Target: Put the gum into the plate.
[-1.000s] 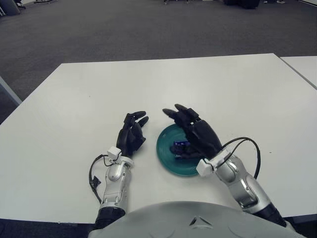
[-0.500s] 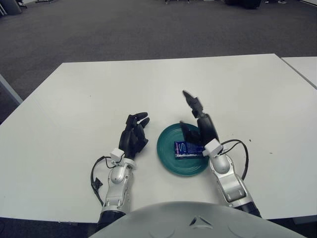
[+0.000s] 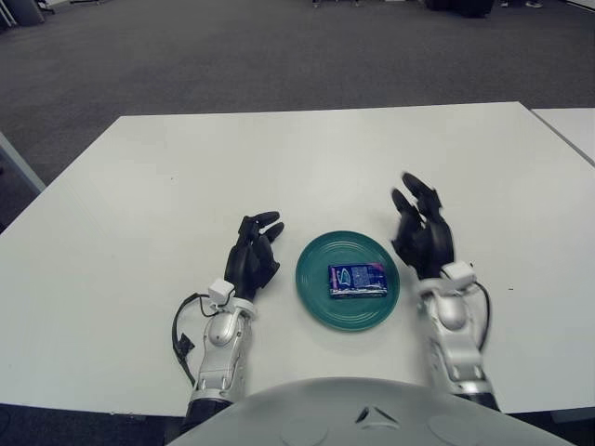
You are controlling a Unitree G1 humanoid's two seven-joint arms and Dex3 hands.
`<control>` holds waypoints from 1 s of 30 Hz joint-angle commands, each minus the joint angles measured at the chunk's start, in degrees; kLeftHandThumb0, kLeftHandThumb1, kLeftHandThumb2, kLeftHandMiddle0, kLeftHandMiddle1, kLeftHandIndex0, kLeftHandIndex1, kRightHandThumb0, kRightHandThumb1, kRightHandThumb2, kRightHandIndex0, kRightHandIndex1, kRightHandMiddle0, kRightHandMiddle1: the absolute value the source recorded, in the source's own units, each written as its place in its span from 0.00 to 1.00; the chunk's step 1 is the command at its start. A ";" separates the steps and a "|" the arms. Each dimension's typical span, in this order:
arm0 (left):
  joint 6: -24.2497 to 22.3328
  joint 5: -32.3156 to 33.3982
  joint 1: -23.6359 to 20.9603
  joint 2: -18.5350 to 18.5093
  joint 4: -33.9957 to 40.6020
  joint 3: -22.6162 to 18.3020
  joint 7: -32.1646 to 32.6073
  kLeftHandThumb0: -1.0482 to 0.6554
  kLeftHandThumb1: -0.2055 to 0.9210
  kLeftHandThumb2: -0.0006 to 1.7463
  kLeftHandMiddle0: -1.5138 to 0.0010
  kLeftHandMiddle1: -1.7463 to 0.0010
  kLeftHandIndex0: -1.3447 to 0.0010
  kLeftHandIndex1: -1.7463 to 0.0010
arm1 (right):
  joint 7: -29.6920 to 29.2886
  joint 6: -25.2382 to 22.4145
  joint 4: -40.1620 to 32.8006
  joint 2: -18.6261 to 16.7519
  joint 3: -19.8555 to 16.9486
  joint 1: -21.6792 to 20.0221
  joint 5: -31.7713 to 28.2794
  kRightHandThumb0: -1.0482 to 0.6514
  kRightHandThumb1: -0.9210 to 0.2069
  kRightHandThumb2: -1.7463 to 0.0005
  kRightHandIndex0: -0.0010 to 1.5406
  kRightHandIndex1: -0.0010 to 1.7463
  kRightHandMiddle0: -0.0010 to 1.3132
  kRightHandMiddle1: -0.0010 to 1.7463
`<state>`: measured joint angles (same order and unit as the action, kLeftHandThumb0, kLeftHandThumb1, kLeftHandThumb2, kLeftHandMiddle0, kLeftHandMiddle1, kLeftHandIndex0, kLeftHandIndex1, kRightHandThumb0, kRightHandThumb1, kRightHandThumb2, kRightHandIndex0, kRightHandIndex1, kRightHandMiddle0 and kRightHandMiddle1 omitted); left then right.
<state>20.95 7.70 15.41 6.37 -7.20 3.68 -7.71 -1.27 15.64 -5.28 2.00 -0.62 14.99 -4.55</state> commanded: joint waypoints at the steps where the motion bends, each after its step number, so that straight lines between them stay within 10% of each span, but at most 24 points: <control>1: -2.19 0.49 1.72 0.39 0.00 0.35 0.05 0.04 1.00 0.53 0.80 0.57 0.93 0.34 | 1.28 -2.66 0.56 2.22 -3.18 -0.22 -1.70 0.09 0.00 0.48 0.26 0.06 0.00 0.43; 30: -6.56 1.40 6.08 -0.01 5.49 0.12 1.34 0.07 1.00 0.52 0.77 0.50 0.90 0.31 | -0.33 -14.54 -1.50 2.50 -2.22 6.22 5.29 0.12 0.00 0.49 0.31 0.05 0.00 0.41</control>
<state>16.60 9.60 19.66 6.35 -1.36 3.76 -7.36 -1.40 4.48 -8.68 5.02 -3.29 20.16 -0.14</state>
